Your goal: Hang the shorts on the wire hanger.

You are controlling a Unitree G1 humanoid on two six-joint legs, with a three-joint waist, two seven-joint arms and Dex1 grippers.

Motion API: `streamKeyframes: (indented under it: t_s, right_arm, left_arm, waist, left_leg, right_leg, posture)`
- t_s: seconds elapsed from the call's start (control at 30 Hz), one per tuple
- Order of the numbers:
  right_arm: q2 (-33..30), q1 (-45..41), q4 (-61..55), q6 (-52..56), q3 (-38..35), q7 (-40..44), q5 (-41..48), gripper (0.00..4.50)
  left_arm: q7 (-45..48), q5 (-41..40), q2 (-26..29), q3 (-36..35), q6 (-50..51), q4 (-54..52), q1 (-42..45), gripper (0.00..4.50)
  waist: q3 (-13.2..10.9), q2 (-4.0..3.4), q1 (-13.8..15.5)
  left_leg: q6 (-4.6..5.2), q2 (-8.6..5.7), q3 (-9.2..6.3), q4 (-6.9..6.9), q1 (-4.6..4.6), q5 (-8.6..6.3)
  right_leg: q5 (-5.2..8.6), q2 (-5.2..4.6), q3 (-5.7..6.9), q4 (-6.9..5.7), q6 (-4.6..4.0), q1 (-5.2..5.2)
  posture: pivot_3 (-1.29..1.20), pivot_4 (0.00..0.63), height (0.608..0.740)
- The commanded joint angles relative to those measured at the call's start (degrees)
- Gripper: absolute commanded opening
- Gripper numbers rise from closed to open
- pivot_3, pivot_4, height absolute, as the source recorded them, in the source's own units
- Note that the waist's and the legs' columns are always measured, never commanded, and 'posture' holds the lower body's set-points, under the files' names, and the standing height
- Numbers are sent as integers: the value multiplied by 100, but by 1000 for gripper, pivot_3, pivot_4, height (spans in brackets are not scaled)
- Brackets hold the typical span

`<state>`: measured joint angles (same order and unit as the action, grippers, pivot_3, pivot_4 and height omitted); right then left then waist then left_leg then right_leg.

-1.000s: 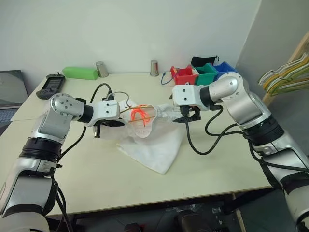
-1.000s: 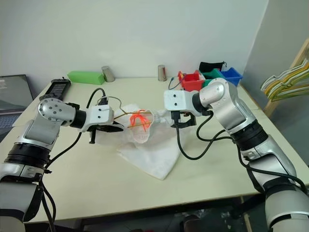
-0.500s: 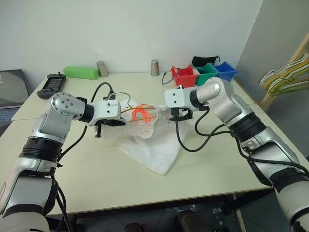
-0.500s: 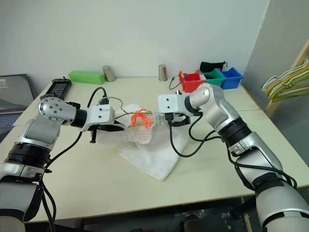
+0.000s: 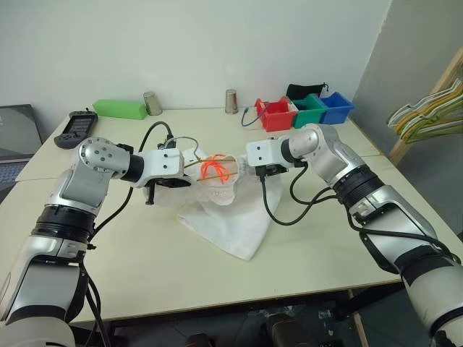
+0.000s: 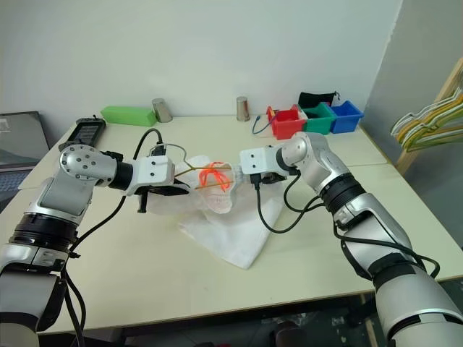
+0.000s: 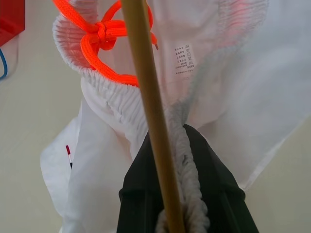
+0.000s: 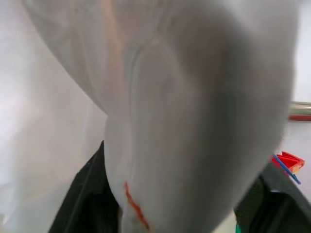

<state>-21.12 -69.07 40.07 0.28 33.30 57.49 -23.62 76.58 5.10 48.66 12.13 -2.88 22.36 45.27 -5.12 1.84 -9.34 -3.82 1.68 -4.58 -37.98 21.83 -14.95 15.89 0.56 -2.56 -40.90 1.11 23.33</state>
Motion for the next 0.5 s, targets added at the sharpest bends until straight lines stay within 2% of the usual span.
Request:
streamKeyframes:
  t_s: [0.03,0.2,0.3,0.5]
  right_arm:
    - [-28,-225,-214,-99,-121,35,-93,1708]
    - [-8,-219,-321,-94,-107,53,-182,563]
    - [9,-211,-370,-87,-118,49,-244,44]
    - [21,-214,-396,-84,-123,68,-302,44]
  left_arm:
    - [-168,112,59,-29,-101,-117,91,38]
    - [-206,143,0,4,-63,-152,103,38]
    - [-233,170,-10,30,-80,-124,133,38]
    - [-258,225,-60,51,-132,-79,202,38]
  waist:
    - [0,0,0]
    - [0,0,-1]
    - [0,0,-2]
    - [0,0,-3]
  left_leg:
    - [0,0,0,0,0,0]
    - [0,0,0,0,0,0]
    - [0,0,-1,0,0,0]
    - [0,0,-1,0,0,0]
  right_leg:
    - [0,0,0,0,0,0]
    - [0,0,0,0,0,0]
    - [0,0,0,0,0,0]
    - [0,0,0,-1,0,0]
  posture:
    - [-50,0,740]
    - [-53,0,740]
    - [-56,0,740]
    - [-59,0,740]
